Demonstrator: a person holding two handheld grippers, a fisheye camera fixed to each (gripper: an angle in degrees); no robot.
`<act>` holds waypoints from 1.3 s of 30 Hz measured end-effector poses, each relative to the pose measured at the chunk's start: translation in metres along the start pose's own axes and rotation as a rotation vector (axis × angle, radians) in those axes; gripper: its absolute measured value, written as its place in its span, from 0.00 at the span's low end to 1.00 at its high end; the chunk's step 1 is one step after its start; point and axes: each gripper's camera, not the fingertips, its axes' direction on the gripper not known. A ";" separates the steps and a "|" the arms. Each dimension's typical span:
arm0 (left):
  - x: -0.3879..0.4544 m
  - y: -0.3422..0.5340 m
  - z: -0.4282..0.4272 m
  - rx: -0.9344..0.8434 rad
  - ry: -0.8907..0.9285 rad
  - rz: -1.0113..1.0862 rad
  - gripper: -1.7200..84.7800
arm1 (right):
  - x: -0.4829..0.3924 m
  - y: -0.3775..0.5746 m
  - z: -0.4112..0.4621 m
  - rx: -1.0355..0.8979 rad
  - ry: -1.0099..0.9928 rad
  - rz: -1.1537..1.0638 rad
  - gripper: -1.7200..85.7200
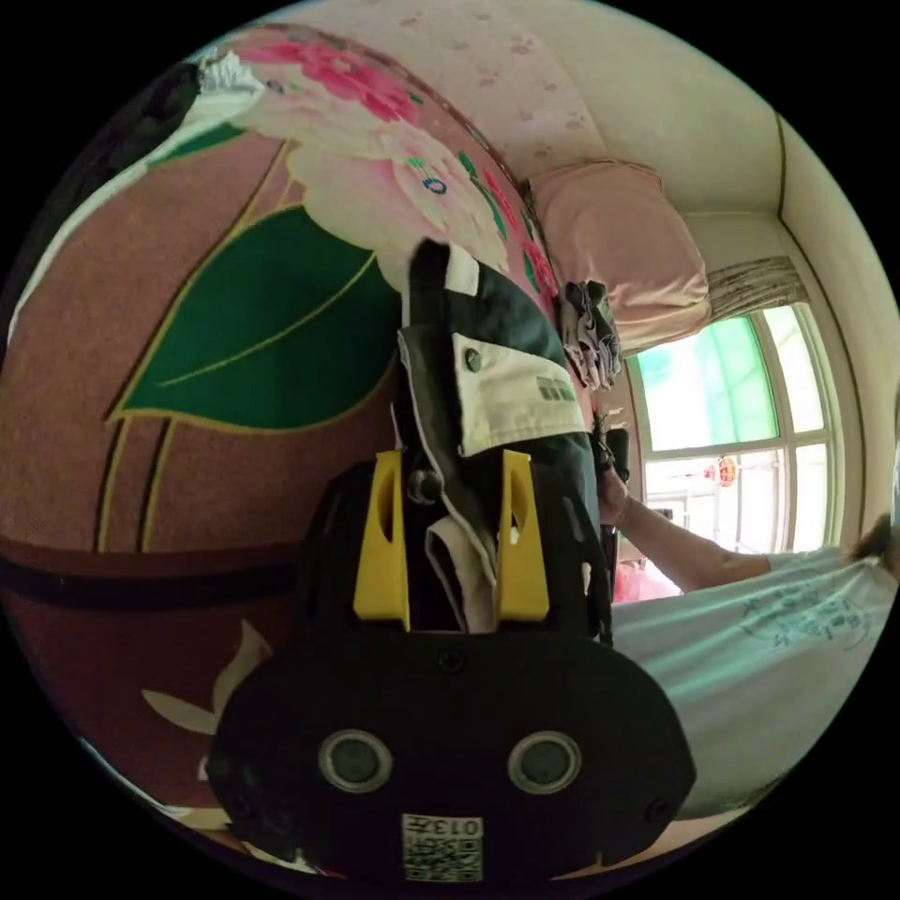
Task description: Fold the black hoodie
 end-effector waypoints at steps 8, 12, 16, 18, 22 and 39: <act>0.004 -0.019 -0.026 0.024 0.043 0.027 0.10 | -0.022 -0.002 -0.022 0.029 0.150 -0.099 0.11; 0.038 -0.030 -0.051 0.143 0.217 0.124 0.10 | -0.066 0.015 -0.089 0.222 0.138 -0.253 0.11; 0.092 -0.063 -0.040 0.101 0.209 0.267 0.10 | -0.076 0.029 -0.153 0.338 0.189 -0.294 0.11; 0.134 -0.086 -0.018 0.074 0.202 0.360 0.10 | -0.063 0.035 -0.200 0.405 0.214 -0.279 0.11; 0.197 -0.127 0.035 0.040 0.243 0.452 0.10 | -0.035 0.037 -0.280 0.524 0.247 -0.297 0.11; 0.467 -0.447 0.364 -0.032 0.164 0.617 0.11 | 0.166 -0.263 -0.636 0.698 0.483 -0.277 0.12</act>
